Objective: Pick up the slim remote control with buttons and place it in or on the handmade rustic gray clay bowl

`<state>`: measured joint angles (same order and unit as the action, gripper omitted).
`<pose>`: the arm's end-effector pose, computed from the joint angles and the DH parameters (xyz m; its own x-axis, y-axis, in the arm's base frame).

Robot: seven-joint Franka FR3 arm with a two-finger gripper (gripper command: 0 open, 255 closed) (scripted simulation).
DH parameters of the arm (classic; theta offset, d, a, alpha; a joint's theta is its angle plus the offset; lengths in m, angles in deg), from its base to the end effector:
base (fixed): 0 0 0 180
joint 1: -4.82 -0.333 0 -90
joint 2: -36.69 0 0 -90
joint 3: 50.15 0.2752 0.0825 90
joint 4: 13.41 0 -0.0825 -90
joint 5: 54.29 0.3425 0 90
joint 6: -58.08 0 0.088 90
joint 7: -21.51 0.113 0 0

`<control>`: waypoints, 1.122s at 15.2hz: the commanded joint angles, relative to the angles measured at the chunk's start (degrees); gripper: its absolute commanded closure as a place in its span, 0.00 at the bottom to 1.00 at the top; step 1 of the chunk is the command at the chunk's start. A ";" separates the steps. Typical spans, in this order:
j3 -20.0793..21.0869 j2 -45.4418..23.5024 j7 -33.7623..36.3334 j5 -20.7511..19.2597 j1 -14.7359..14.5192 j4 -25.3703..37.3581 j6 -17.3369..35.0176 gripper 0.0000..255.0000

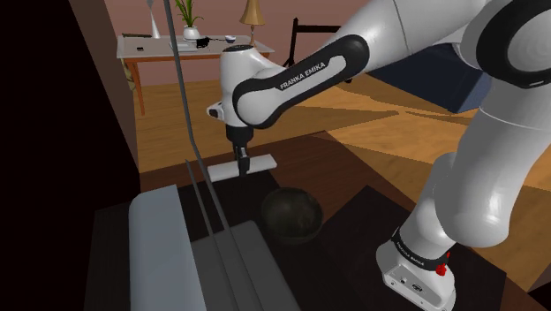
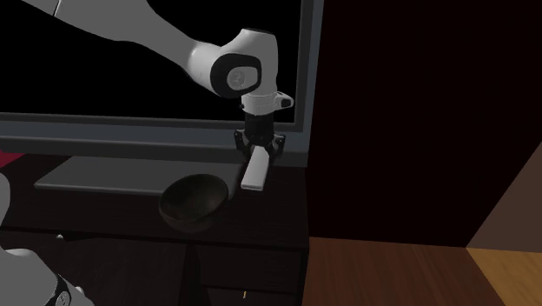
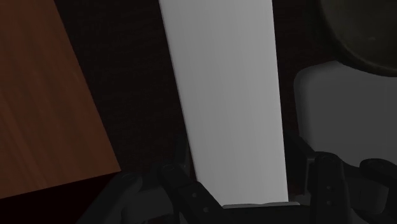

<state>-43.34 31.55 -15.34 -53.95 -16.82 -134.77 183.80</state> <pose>0.4552 0.2465 0.3484 0.4214 0.9069 -0.0012 0.9067 -0.4213 -0.0201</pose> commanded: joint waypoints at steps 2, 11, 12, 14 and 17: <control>0.01 1.17 -0.08 0.16 0.02 1.08 -2.26 1.00; 1.73 16.14 1.83 2.76 -1.82 -14.89 -1.08 1.00; 2.00 18.25 2.14 3.22 -2.20 -17.04 -1.02 1.00; 2.59 22.53 2.79 4.21 -3.04 -21.19 -1.10 1.00; 3.21 26.23 3.49 5.23 -3.98 -25.37 -0.57 1.00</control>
<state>-40.37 56.94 -12.16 -49.00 -20.52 -159.19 183.08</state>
